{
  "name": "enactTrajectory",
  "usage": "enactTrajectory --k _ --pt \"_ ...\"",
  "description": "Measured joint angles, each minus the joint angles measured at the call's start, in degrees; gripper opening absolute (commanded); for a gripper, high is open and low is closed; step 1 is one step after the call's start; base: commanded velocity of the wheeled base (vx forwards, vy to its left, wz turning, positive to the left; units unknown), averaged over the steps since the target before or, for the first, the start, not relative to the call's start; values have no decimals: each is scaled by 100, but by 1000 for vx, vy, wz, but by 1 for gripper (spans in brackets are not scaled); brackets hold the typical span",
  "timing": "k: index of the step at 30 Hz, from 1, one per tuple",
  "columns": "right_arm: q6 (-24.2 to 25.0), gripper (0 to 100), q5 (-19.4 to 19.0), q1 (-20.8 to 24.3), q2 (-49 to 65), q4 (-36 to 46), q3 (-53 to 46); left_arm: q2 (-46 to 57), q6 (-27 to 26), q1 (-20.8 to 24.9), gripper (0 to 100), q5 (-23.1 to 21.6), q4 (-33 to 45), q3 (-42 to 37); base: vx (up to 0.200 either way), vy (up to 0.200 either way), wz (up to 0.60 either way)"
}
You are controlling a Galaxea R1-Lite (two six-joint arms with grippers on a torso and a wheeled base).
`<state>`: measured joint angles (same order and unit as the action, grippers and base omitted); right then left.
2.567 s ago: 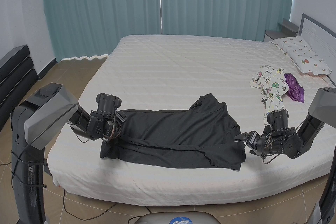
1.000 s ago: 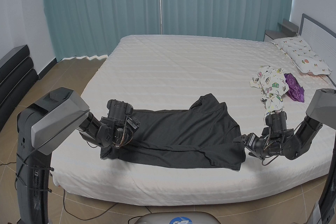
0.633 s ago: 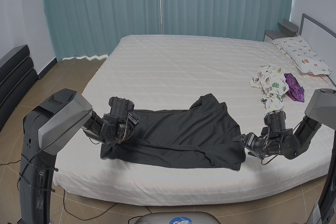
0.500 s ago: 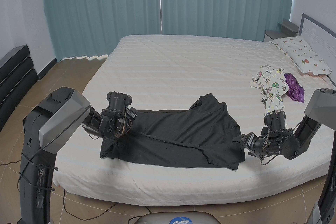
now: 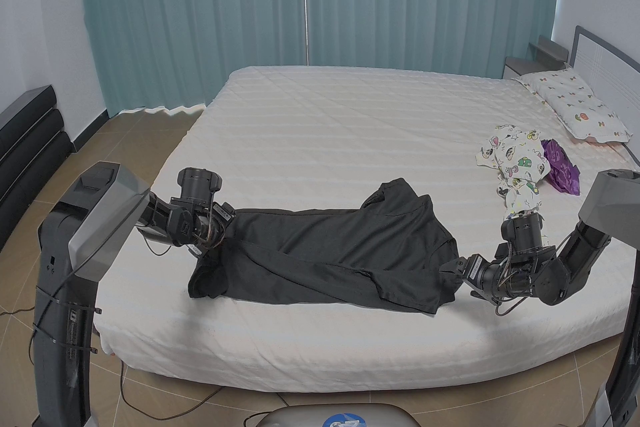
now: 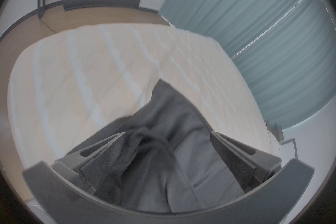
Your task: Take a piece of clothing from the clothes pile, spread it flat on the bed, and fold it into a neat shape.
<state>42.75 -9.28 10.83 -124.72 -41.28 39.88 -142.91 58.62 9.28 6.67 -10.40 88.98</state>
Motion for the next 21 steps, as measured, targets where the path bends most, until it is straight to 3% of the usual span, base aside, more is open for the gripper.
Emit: enactTrajectory --k 5,14,21 --pt "0 100 4 4 -22 0 45 317 -343 -22 100 -255 104 -375 0 0 0" --pt "-20 100 154 111 -127 1 317 429 -1651 -276 100 -997 310 -497 0 0 0" --pt "-24 100 206 168 -223 -2 301 346 -1757 -369 100 -1225 373 -660 0 0 0"
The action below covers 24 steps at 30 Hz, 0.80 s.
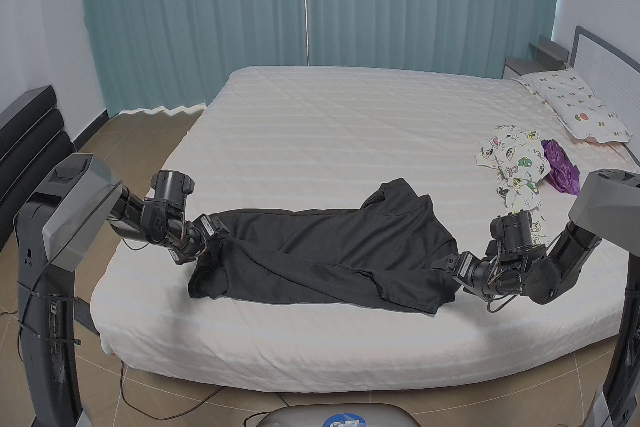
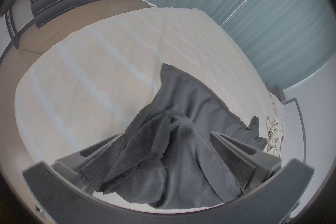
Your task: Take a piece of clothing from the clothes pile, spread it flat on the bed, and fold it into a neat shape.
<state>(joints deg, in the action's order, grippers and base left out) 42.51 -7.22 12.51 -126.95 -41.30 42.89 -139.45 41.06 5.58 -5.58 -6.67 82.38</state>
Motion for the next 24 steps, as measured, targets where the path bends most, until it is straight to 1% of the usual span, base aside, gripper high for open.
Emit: enactTrajectory --k 5,10,14,16,20,24 --pt "104 100 9 -46 -130 0 13 61 68 -16 100 -99 -50 -430 0 0 0" --pt "378 100 41 35 -373 -148 118 334 369 4 100 -174 -94 -796 0 0 0" --pt "435 100 304 105 -560 -180 260 474 432 -21 100 -194 -94 -937 0 0 0" --pt "432 100 435 141 -646 -194 304 533 484 -32 100 -278 -90 -987 0 0 0" --pt "479 100 462 205 -752 -350 355 635 545 -49 100 -552 -79 -1084 0 0 0" --pt "605 100 435 216 -714 -563 347 703 563 -73 100 -607 -83 -1146 0 0 0"
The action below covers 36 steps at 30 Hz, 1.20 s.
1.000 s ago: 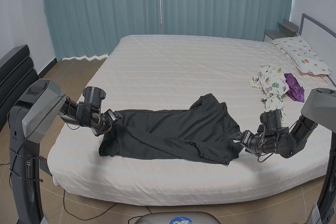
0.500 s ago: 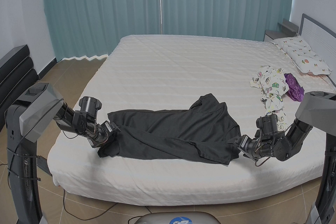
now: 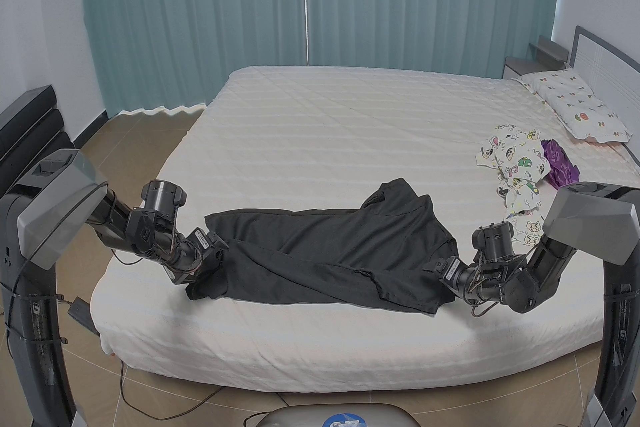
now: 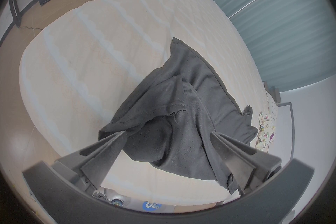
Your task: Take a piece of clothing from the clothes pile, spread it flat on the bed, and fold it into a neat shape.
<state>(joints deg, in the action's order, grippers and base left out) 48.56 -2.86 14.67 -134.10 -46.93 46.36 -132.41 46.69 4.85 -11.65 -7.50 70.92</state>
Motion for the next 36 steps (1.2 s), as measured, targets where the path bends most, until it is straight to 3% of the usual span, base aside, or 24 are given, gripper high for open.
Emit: enactTrajectory --k 9,21,29,30,36 --pt "-24 100 -17 -34 295 -77 -56 13 5 -15 100 -11 -13 -26 0 0 0" --pt "-920 100 -33 -190 -88 -96 630 13 13 -43 100 -27 -13 -15 0 0 0" --pt "-1013 100 -373 -210 -568 -15 1108 13 20 -39 100 -30 -13 -21 0 0 0" --pt "-1015 0 -411 -205 -607 0 1133 13 20 -39 100 -30 -11 -15 0 0 0" --pt "-1015 0 -435 -205 -769 13 1240 13 20 -39 100 -28 -13 27 0 0 0"
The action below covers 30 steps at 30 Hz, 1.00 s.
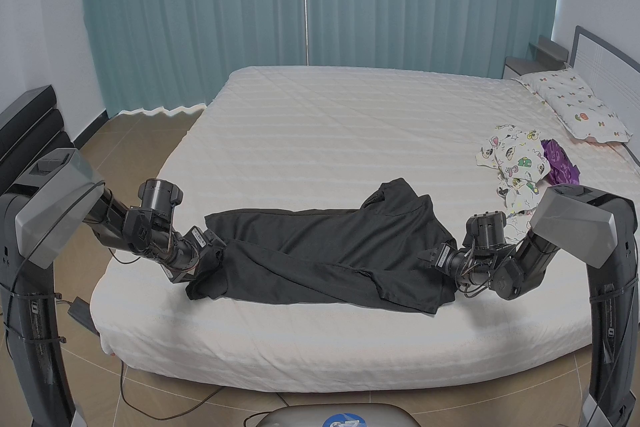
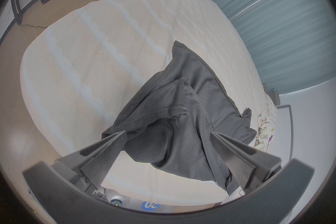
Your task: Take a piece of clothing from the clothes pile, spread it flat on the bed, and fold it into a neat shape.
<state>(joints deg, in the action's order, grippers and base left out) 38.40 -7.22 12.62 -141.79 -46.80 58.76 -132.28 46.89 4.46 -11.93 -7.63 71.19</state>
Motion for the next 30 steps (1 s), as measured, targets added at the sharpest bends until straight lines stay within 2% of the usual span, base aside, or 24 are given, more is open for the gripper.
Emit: enactTrajectory --k 8,15,20,23,26,30 --pt "33 0 -4 -27 -33 -61 -24 -5 33 -9 100 20 16 135 0 0 0" --pt "297 0 -2 -138 166 -471 -195 -113 52 -39 100 72 55 595 0 0 0" --pt "385 0 -48 -228 422 -980 -532 -276 -345 -48 100 156 82 841 0 0 0" --pt "396 0 -127 -254 527 -1098 -700 -418 -457 -44 100 397 115 1078 0 0 0" --pt "399 0 -169 -273 596 -1231 -820 -595 -512 -9 100 655 391 1367 0 0 0" --pt "396 0 -184 -291 642 -1332 -926 -766 -510 83 100 729 929 1652 0 0 0"
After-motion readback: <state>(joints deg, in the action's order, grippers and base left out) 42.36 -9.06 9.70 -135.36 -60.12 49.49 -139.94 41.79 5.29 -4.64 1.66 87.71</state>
